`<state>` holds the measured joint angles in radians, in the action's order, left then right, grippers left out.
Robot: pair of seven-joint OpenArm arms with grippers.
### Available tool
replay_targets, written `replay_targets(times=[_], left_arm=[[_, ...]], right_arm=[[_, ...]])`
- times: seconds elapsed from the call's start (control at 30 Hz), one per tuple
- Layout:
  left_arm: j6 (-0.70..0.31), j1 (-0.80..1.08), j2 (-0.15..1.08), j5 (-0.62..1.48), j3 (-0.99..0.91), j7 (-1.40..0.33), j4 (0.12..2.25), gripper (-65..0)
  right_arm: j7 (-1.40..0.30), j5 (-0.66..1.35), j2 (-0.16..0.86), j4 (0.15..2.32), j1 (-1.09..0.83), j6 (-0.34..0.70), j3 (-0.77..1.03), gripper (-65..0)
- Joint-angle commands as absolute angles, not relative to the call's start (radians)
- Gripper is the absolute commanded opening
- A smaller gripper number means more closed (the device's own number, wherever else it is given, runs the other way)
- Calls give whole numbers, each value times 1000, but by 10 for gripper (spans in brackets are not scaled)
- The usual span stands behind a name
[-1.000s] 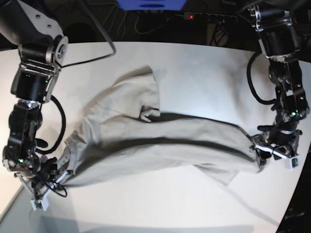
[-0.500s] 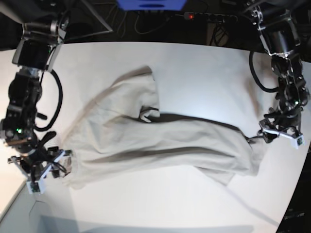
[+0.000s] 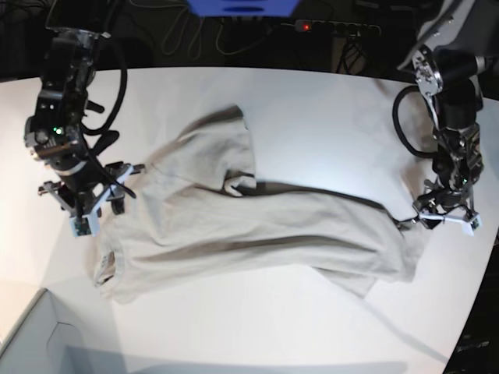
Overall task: Layout the t-shirt on the table in an organized manner, then fold the t-shirt properly
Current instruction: 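Move both grippers to new shirt edges and grasp them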
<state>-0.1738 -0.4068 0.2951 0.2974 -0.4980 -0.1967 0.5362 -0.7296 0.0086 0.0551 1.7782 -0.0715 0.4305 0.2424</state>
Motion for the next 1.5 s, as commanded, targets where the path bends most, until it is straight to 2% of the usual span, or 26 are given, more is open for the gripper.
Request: replay_targets(times=[0.0, 0.27, 0.57, 0.63, 0.73, 0.77, 0.8, 0.9, 0.97, 1.07, 1.2, 1.33, 1.47], left_arm=[[-182, -444, 314, 305, -499, -153, 524, -288], [-174, -496, 308, 308, -295, 13, 401, -288], [-173, -522, 308, 312, -285, 30, 329, -307], [-173, -524, 311, 312, -285, 30, 328, -371], [-173, -527, 312, 312, -285, 31, 332, -535], [-173, -527, 312, 312, -285, 30, 334, -610], [-173, -527, 314, 312, -285, 30, 334, -650], [-173, -526, 314, 314, -286, 28, 335, -636], [-173, -522, 315, 314, -291, 25, 343, -650], [-177, -470, 315, 314, -364, 22, 403, -650], [-177, -346, 306, 314, -479, -68, 608, -650], [-180, -219, 263, 314, -573, -220, 888, -650], [-180, -124, 217, 312, -624, -280, 1069, -650]], right_arm=[[-708, 5, 65, 1797, -71, 440, 245, -394], [-708, 7, 36, 1797, -148, 440, 189, -396], [-708, 7, 38, 1797, -205, 440, 131, -397], [-708, 7, 39, 1797, -213, 440, 113, -394], [-708, 7, 38, 1794, -220, 440, 71, -394], [-708, 7, 38, 1790, -226, 440, 44, -393], [-708, 7, 38, 1782, -232, 440, 15, -393], [-708, 7, 36, 1733, -229, 440, -56, -393], [-708, 7, 35, 1687, -211, 440, -97, -393], [-700, 7, 35, 1596, -176, 435, -139, -393], [-610, 2, 8, 1509, -160, 433, -116, -392], [-519, 1, 8, 1448, -160, 433, -99, -352], [-460, 1, 10, 1434, -168, 433, -101, -319]])
